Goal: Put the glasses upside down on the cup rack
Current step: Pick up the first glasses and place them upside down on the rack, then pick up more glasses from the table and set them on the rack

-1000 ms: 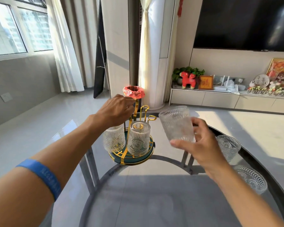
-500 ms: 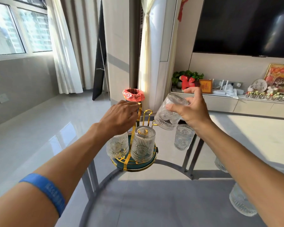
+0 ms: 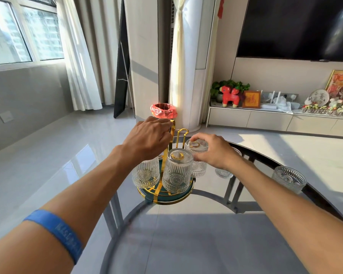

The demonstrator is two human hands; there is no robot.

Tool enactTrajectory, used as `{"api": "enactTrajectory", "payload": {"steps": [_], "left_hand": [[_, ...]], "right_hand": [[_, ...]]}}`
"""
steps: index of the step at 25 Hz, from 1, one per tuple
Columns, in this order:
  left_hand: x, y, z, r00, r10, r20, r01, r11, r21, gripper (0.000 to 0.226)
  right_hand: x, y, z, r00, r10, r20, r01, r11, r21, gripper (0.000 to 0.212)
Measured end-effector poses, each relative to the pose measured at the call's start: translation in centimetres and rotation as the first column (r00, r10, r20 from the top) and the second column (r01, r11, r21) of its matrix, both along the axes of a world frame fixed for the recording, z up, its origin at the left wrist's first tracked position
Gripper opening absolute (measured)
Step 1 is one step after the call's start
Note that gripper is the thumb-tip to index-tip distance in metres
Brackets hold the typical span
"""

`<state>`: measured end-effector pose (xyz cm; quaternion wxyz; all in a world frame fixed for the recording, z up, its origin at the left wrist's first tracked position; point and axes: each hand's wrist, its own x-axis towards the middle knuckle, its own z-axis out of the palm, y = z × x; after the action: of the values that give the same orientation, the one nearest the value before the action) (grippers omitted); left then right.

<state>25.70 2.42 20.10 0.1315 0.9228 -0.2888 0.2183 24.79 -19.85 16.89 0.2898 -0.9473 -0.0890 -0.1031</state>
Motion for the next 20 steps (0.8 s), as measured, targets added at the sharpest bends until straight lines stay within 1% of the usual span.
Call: {"api": "enactTrajectory", "payload": {"steps": [2,5,6,7,8,9,10,11,12,13,14,16,17,18,19,20], "left_hand": [[0.0,0.1,0.0,1.0,0.003,-0.011,-0.003,1.0,-0.005,0.051],[-0.3,-0.4,0.1,0.998,0.043,-0.037,-0.043,0.999,0.008,0.044],[-0.5,-0.7,0.2,0.996,0.07,-0.049,-0.069,0.997,0.031,0.042],[-0.9,-1.0,0.4,0.993,0.108,-0.056,-0.104,0.992,0.075,0.041],[-1.5,-1.4,0.6,0.987,0.152,-0.042,-0.146,0.982,0.123,0.042],[-2.5,-2.0,0.4,0.983,0.181,-0.005,-0.179,0.974,0.137,0.044],[-4.0,-3.2,-0.3,0.984,0.169,0.049,-0.172,0.981,0.087,0.045],[-5.8,-4.5,-1.6,0.988,0.123,0.096,-0.122,0.992,-0.012,0.044],[-7.7,-5.7,-3.4,0.992,0.06,0.111,-0.047,0.992,-0.116,0.043],[-9.8,-7.3,-5.6,0.996,-0.018,0.083,0.032,0.983,-0.181,0.045],[-11.9,-9.2,-8.0,0.996,-0.09,0.005,0.089,0.977,-0.193,0.047],[-14.6,-11.5,-12.6,0.969,-0.14,-0.206,0.112,0.984,-0.142,0.051],[-15.2,-12.2,-14.6,0.944,-0.135,-0.3,0.11,0.989,-0.098,0.054],[-15.6,-12.7,-16.3,0.925,-0.114,-0.362,0.109,0.993,-0.034,0.056],[-15.6,-12.9,-17.8,0.917,-0.079,-0.39,0.101,0.994,0.036,0.057],[-15.5,-12.8,-18.8,0.917,-0.04,-0.397,0.084,0.992,0.093,0.058]], "right_hand": [[0.1,-0.2,-0.2,1.0,0.017,-0.018,-0.017,1.0,-0.024,0.048],[-0.4,-0.6,-0.9,0.999,0.006,-0.032,-0.011,0.987,-0.159,0.063],[-1.3,-0.8,-1.2,1.0,0.0,-0.027,-0.004,0.986,-0.167,0.067],[-2.6,-1.0,-1.6,1.0,-0.012,0.005,0.013,0.992,-0.129,0.068],[-4.3,-1.3,-2.2,0.997,-0.039,0.061,0.042,0.997,-0.059,0.065],[-6.1,-1.8,-3.3,0.99,-0.077,0.114,0.076,0.997,0.012,0.06],[-8.4,-2.4,-4.8,0.984,-0.114,0.138,0.108,0.993,0.052,0.055],[-10.9,-2.9,-6.5,0.983,-0.128,0.131,0.121,0.991,0.06,0.05],[-13.2,-3.0,-8.1,0.988,-0.118,0.1,0.115,0.992,0.042,0.047],[-15.7,-3.5,-9.7,0.992,-0.114,0.047,0.114,0.993,0.011,0.045],[-18.0,-4.3,-11.2,0.992,-0.123,-0.001,0.123,0.992,-0.025,0.042],[-20.9,-5.4,-12.6,0.99,-0.135,-0.029,0.133,0.989,-0.058,0.036],[-21.7,-6.0,-12.2,0.99,-0.142,0.005,0.142,0.988,-0.052,0.032],[-22.3,-6.8,-11.6,0.984,-0.156,0.081,0.16,0.986,-0.047,0.03],[-22.6,-7.6,-10.8,0.965,-0.189,0.183,0.202,0.978,-0.051,0.029],[-22.7,-8.5,-10.1,0.926,-0.243,0.29,0.274,0.959,-0.068,0.031]]}}
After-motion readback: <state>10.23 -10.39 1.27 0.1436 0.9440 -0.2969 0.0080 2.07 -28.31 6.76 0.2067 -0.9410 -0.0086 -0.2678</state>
